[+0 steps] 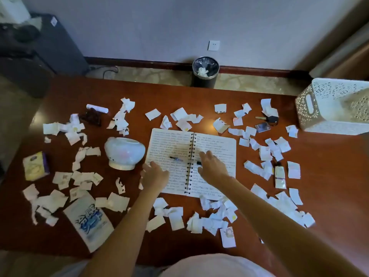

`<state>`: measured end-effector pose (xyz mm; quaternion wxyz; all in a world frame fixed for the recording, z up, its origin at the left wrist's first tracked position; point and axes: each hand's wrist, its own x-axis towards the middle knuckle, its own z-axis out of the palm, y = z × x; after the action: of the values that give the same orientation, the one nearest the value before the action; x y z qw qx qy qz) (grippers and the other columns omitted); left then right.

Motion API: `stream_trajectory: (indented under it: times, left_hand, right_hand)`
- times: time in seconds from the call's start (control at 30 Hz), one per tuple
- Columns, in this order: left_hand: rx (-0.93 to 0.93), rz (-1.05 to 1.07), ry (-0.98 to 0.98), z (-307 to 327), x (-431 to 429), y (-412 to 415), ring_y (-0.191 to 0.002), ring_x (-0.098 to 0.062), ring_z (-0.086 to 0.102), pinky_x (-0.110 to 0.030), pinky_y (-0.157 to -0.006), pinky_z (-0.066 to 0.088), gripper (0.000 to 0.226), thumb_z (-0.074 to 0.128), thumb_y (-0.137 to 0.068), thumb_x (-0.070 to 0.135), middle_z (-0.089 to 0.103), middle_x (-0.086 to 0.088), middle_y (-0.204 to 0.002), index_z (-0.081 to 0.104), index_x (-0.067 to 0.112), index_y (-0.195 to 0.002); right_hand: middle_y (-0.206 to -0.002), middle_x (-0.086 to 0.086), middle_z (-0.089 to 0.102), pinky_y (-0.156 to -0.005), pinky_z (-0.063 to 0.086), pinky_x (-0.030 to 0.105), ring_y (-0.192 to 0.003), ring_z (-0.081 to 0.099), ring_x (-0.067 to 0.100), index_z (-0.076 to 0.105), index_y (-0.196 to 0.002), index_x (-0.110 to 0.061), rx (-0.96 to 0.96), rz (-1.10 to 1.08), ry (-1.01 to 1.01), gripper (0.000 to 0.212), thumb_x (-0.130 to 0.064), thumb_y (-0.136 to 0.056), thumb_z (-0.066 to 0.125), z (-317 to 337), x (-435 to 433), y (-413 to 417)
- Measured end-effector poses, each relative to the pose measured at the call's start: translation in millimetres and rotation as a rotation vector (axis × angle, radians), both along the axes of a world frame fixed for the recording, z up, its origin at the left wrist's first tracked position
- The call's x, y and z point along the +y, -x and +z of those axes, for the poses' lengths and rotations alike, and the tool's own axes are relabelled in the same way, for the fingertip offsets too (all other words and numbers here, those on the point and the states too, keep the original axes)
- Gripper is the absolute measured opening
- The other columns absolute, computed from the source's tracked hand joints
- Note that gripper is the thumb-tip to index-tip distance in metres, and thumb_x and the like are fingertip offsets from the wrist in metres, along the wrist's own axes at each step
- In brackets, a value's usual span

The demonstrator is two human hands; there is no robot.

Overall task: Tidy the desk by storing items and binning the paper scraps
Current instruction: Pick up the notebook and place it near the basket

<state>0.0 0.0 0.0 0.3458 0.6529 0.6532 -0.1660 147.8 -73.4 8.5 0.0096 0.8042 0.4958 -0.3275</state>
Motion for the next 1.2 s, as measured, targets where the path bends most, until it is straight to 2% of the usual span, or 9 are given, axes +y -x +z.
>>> stream_trajectory:
  times: [0.2,0.37,0.47,0.63,0.77,0.87,0.97,1.1,1.2]
  left_hand:
    - [0.0,0.054,-0.084,-7,1,-2,-0.129,-0.038,0.034,-0.047,-0.106,0.034,0.063,0.046,-0.093,0.026,0.026,-0.023,-0.144,0.016,0.004,-0.145]
    - [-0.001,0.076,-0.165,-6,-1,0,-0.119,-0.034,0.04,-0.042,-0.097,0.041,0.051,0.048,-0.092,0.025,0.035,-0.018,-0.134,0.03,0.004,-0.136]
    - [-0.02,0.13,-0.179,0,-6,0,-0.119,-0.032,0.04,-0.04,-0.096,0.04,0.046,0.049,-0.092,0.024,0.038,-0.018,-0.131,0.034,0.005,-0.131]
    - [-0.093,0.149,-0.337,17,-17,3,-0.115,-0.03,0.044,-0.036,-0.093,0.042,0.038,0.051,-0.092,0.022,0.047,-0.017,-0.124,0.044,0.002,-0.123]
    - [-0.297,0.164,-0.37,33,-22,4,-0.099,-0.027,0.058,-0.033,-0.075,0.052,0.021,0.048,-0.092,0.017,0.059,-0.015,-0.113,0.056,-0.001,-0.102]
    - [-0.427,0.082,-0.402,48,-28,-2,-0.085,-0.023,0.063,-0.025,-0.059,0.049,0.015,0.05,-0.091,0.014,0.067,-0.012,-0.103,0.056,0.002,-0.083]
    - [-0.48,-0.065,-0.424,66,-36,-20,-0.064,-0.014,0.055,-0.011,-0.042,0.035,0.014,0.053,-0.09,0.014,0.066,-0.005,-0.087,0.057,0.003,-0.083]
    - [-0.52,-0.177,-0.391,80,-51,-48,-0.069,-0.02,0.055,-0.014,-0.044,0.03,0.014,0.056,-0.087,0.018,0.057,-0.002,-0.076,0.056,0.004,-0.087]
    - [-0.527,-0.229,-0.353,81,-65,-69,-0.076,-0.018,0.051,-0.017,-0.046,0.026,0.021,0.058,-0.086,0.026,0.056,-0.003,-0.079,0.048,0.008,-0.082]
  right_hand:
    - [-0.114,0.014,0.052,-0.073,0.05,0.035,-0.092,0.058,0.029,0.047,-0.117,-0.003,-0.007,-0.074,0.031,0.024,-0.007,-0.096,0.037,-10,-1,3]
    - [-0.085,0.003,0.05,-0.047,0.032,0.019,-0.067,0.049,0.016,0.048,-0.11,-0.005,0.054,-0.172,0.042,0.022,-0.021,-0.099,0.036,-19,-23,7]
    - [-0.076,-0.001,0.047,-0.045,0.025,0.018,-0.056,0.04,0.007,0.046,-0.1,-0.008,0.099,-0.3,0.01,0.016,-0.02,-0.1,0.036,-22,-35,10]
    - [-0.065,-0.004,0.043,-0.047,0.028,0.019,-0.058,0.043,0.012,0.044,-0.083,-0.012,0.164,-0.416,-0.018,0.014,-0.019,-0.095,0.043,-29,-43,7]
    - [-0.064,-0.003,0.043,-0.045,0.027,0.017,-0.051,0.037,0.007,0.039,-0.066,-0.019,0.153,-0.36,-0.03,0.03,-0.023,-0.094,0.047,-28,-45,10]
    - [-0.062,-0.005,0.037,-0.047,0.026,0.017,-0.052,0.036,0.006,0.035,-0.063,-0.02,0.157,-0.308,-0.028,0.034,-0.023,-0.095,0.048,-21,-48,11]
    - [-0.073,-0.004,0.052,-0.054,0.033,0.017,-0.066,0.047,0.012,0.051,-0.086,-0.013,0.215,-0.279,-0.055,0.015,-0.026,-0.093,0.052,-17,-54,8]
    - [-0.081,-0.002,0.053,-0.064,0.038,0.022,-0.073,0.049,0.012,0.05,-0.088,-0.015,0.189,-0.276,-0.04,0.018,-0.031,-0.087,0.059,-22,-82,4]
    - [-0.104,0.003,0.053,-0.086,0.04,0.028,-0.093,0.047,0.017,0.051,-0.096,-0.013,0.061,-0.182,0.006,0.025,-0.034,-0.086,0.058,-25,-109,7]
